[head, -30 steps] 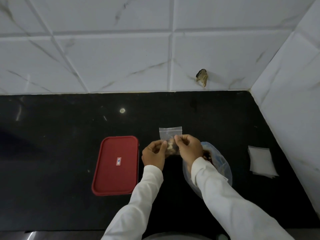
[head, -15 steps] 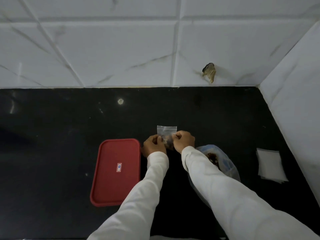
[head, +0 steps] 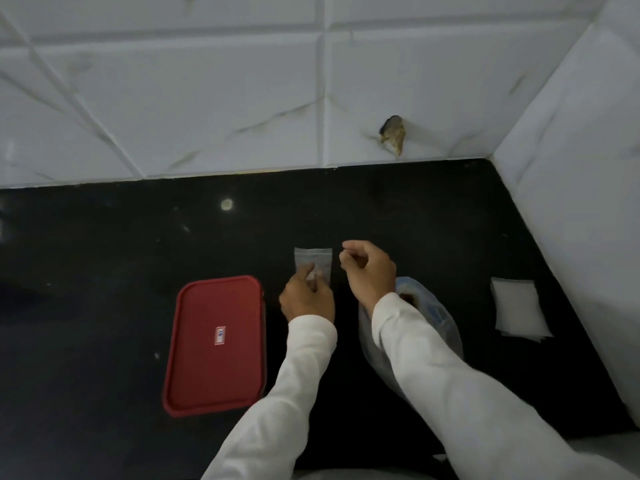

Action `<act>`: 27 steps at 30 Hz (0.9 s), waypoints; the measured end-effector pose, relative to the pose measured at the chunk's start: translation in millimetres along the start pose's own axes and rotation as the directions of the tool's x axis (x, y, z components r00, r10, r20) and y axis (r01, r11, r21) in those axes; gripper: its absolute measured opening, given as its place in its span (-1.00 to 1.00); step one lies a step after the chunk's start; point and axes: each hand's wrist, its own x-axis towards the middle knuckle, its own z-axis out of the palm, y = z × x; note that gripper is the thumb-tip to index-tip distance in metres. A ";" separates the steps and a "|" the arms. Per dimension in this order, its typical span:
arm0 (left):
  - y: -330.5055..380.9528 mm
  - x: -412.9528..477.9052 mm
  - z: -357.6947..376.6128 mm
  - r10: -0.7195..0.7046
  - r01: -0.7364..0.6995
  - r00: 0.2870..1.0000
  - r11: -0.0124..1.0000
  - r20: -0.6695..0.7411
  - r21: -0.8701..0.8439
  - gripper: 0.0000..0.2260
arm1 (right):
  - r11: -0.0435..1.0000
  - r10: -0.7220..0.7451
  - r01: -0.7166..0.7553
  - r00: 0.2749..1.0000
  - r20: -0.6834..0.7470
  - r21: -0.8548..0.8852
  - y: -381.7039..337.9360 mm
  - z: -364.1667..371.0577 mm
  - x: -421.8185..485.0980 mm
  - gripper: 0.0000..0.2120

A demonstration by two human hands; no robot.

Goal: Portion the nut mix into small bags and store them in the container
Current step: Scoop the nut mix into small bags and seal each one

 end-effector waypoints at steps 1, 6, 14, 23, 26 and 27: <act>7.1 -9.8 0.6 0.051 -0.050 0.998 0.999 0.031 -0.008 -0.78 | 0.998 -0.030 0.031 0.999 -0.018 0.047 0.4 -14.7 -10.9 -0.80; 53.1 -64.2 31.9 0.287 -0.254 0.925 0.954 0.249 -0.156 -0.89 | 0.990 -0.003 0.028 0.985 -0.173 0.138 34.6 -100.1 -49.1 -0.83; 59.3 -153.7 126.6 0.314 -0.167 0.779 0.938 0.542 -0.302 -0.81 | 0.993 0.110 -0.116 0.870 -0.481 0.017 135.1 -203.2 -44.3 -0.83; 54.3 -187.5 209.2 0.044 -0.015 0.774 0.999 0.631 -0.052 -0.57 | 0.919 0.183 -0.296 0.905 -0.383 -0.261 186.6 -246.3 -8.2 -0.49; 55.1 -182.0 221.6 -0.020 0.022 0.782 1.000 0.623 0.005 -0.56 | 0.939 0.192 -0.269 0.927 -0.323 -0.214 188.8 -247.1 -7.0 -0.56; 55.0 -180.8 223.9 -0.028 0.030 0.785 1.000 0.618 0.007 -0.56 | 0.946 0.189 -0.257 0.932 -0.310 -0.197 188.1 -247.5 -7.7 -0.59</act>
